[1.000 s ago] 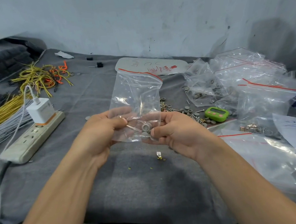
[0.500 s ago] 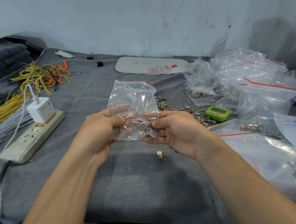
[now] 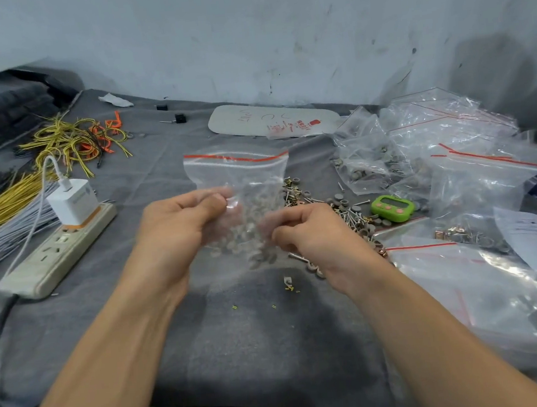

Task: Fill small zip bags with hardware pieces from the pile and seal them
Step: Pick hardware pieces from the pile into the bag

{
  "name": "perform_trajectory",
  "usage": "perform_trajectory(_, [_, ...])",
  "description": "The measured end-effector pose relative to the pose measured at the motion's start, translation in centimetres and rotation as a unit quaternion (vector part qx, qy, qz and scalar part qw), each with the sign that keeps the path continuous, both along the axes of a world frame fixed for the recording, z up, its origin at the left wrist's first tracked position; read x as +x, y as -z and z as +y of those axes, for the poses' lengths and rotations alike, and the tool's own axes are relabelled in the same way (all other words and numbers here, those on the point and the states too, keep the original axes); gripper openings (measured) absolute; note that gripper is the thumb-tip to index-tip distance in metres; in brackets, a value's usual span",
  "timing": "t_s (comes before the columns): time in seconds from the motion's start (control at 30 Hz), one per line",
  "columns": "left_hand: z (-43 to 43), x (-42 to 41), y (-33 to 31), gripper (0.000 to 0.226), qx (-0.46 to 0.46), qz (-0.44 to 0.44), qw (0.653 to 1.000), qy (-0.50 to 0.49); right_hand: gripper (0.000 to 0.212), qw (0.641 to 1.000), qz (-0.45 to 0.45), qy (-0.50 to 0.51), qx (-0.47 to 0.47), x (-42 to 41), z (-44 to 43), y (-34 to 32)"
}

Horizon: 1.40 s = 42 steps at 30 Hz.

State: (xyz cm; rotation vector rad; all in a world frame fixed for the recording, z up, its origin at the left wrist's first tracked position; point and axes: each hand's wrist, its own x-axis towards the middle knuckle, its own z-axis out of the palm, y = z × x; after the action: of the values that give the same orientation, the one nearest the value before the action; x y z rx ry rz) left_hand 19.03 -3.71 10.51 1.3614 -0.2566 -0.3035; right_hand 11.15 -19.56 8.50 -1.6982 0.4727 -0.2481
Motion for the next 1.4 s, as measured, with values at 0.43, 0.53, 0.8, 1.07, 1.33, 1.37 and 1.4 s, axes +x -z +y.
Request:
perform_trajectory(0.43, [-0.1, 0.2, 2.9, 0.072, 0.509, -0.321, 0.797, -0.056, 0.009, 0.871, 0.187, 0.047, -0.451, -0.9, -2.6, 0.4])
perform_trajectory(0.53, [-0.5, 0.0, 3.1, 0.092, 0.558, -0.313, 0.764, 0.085, 0.013, 0.823, 0.183, 0.005, -0.538, -0.7, -1.3, 1.1])
perform_trajectory(0.8, [-2.4, 0.7, 3.3, 0.135, 0.507, -0.299, 0.792, 0.162, 0.011, 0.871, 0.140, 0.040, -0.469, -0.3, -1.4, 1.6])
perform_trajectory(1.07, [-3.1, 0.5, 4.4, 0.137, 0.487, -0.268, 0.828, 0.078, 0.014, 0.964, 0.044, 0.060, -0.254, 0.0, -2.4, 0.8])
perform_trajectory(1.33, [-2.8, -0.5, 4.0, 0.134, 0.422, -0.299, 0.848, 0.115, 0.011, 0.985, 0.009, 0.061, -0.162, 0.4, -2.1, 0.3])
perform_trajectory(1.37, [-2.8, -0.5, 4.0, 0.133, 0.409, -0.300, 0.853, 0.122, 0.011, 0.978, 0.011, 0.065, -0.198, 0.5, -1.9, 0.3])
perform_trajectory(1.4, [-2.8, -0.6, 4.0, 0.133, 0.396, -0.301, 0.858, 0.129, 0.010, 0.974, 0.004, 0.062, -0.217, 0.7, -1.7, 0.4])
